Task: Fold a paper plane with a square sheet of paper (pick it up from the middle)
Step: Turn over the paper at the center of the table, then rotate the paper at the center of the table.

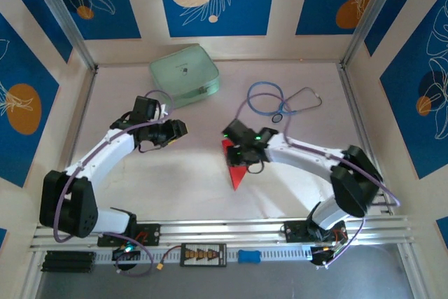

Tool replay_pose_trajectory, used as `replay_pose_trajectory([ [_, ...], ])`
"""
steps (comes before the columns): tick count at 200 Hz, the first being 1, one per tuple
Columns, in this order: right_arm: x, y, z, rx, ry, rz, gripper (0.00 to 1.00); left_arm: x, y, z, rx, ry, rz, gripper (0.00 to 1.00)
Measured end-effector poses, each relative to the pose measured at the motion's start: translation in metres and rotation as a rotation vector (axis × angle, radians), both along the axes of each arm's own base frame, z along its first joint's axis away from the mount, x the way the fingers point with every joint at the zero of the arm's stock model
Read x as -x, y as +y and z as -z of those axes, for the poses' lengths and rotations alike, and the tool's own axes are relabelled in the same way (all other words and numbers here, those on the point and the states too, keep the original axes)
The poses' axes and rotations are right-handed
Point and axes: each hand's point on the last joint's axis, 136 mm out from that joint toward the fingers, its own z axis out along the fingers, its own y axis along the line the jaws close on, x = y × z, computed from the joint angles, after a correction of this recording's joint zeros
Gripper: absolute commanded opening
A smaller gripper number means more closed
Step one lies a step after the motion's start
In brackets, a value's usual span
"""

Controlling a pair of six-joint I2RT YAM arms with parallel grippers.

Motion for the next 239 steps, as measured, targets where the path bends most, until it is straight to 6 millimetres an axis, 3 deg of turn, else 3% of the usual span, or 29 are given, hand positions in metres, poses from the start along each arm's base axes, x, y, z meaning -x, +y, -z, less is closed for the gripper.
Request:
replay_pose_trajectory([
  [30,0.006,-0.017,0.032,-0.167,0.111,0.091,0.20,0.001,-0.016,0.008,0.045,0.025,0.045,0.38],
  [50,0.012,-0.008,0.042,-0.235,0.170,0.083,0.19,0.002,-0.025,0.012,0.068,0.039,0.069,0.34],
  [72,0.008,0.005,0.046,-0.288,0.191,0.086,0.18,0.003,-0.036,0.016,0.094,0.054,0.100,0.30],
  [104,0.008,0.012,0.067,-0.321,0.266,0.158,0.18,0.006,-0.049,0.021,0.123,0.073,0.133,0.27],
  [174,0.000,0.045,0.068,-0.492,0.349,0.447,0.18,0.008,-0.063,0.025,0.159,0.090,0.162,0.24],
  [209,-0.001,0.060,0.061,-0.586,0.330,0.543,0.27,0.013,-0.072,0.030,0.167,0.111,0.180,0.23],
  [239,-0.001,0.055,0.044,-0.595,0.291,0.534,0.33,0.018,-0.080,0.035,0.172,0.130,0.205,0.21],
])
